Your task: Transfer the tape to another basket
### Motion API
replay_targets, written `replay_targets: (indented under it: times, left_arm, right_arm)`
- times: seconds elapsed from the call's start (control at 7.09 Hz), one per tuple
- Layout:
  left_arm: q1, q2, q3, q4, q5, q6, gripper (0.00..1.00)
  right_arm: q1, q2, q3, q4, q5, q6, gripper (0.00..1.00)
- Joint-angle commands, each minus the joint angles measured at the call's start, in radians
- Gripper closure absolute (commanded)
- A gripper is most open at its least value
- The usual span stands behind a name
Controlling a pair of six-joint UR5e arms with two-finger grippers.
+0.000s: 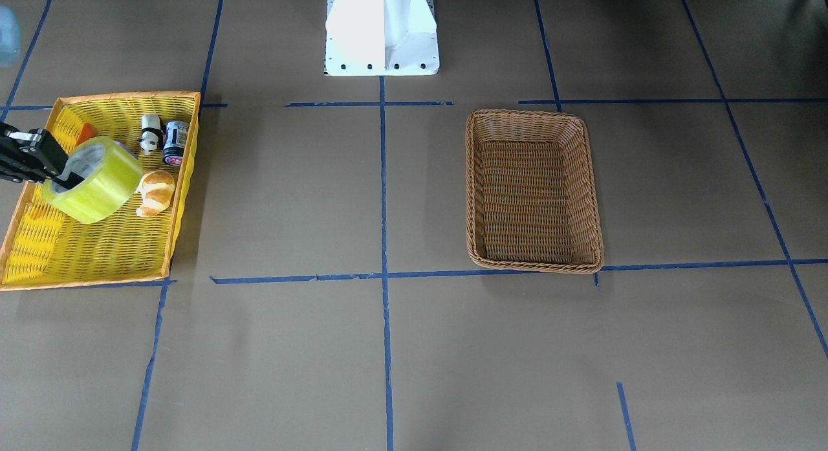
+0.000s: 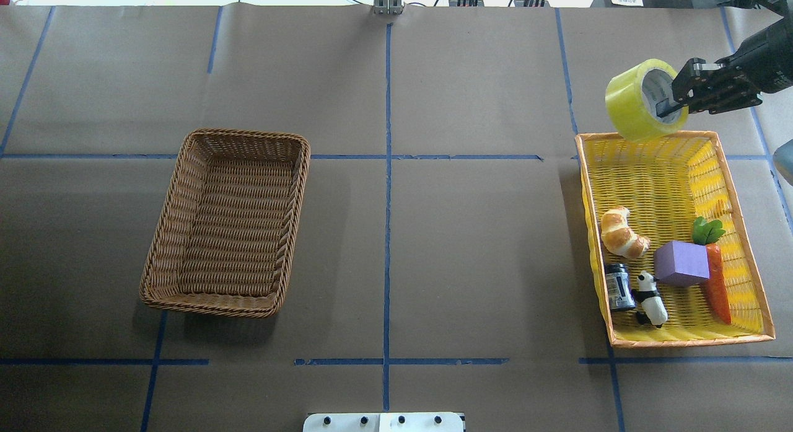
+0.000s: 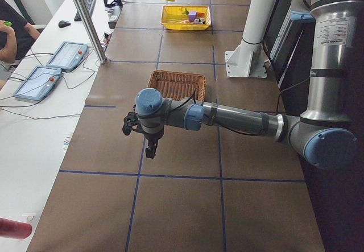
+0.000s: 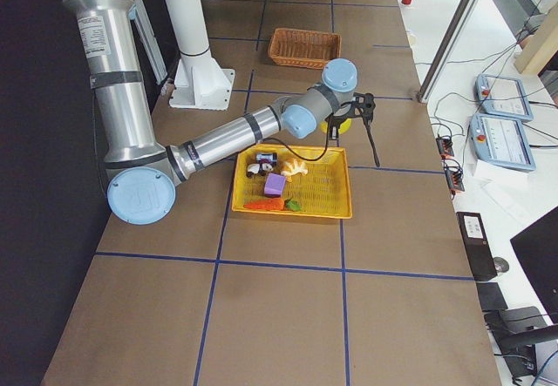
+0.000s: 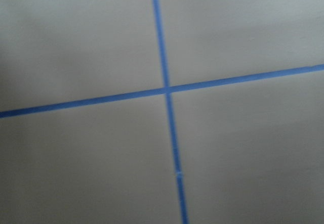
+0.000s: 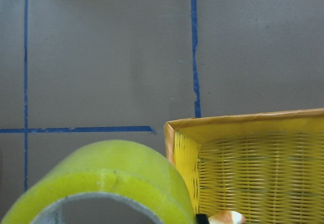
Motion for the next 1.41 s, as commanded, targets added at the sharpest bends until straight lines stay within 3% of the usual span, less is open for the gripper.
replay_targets:
  times: [0.0, 0.42, 0.71, 0.85, 1.13, 1.27]
  left_arm:
    - [0.193, -0.002, -0.080, -0.201, -0.025, -0.460, 0.00]
    - [0.431, -0.021, -0.079, -0.679, -0.017, -1.136, 0.00]
    - [0.499, -0.099, -0.079, -0.766, -0.015, -1.367, 0.00]
    - [0.510, -0.118, -0.080, -0.774, -0.015, -1.406, 0.00]
    - [0.511, -0.141, -0.085, -0.774, -0.017, -1.432, 0.00]
    - [0.511, -0.143, -0.087, -0.776, -0.019, -1.435, 0.00]
  right_arm:
    - [-0.055, 0.003, 0.082, 0.000, 0.002, 0.143, 1.00]
    - [-0.123, 0.072, 0.147, 0.002, 0.001, 0.271, 0.99]
    - [-0.186, 0.153, 0.173, 0.005, -0.033, 0.418, 0.99]
    - [-0.245, 0.178, 0.196, 0.009, -0.106, 0.452, 0.99]
    - [-0.403, 0.140, 0.126, 0.470, -0.347, 0.746, 1.00]
    - [-0.426, 0.129, 0.080, 0.589, -0.354, 0.788, 1.00]
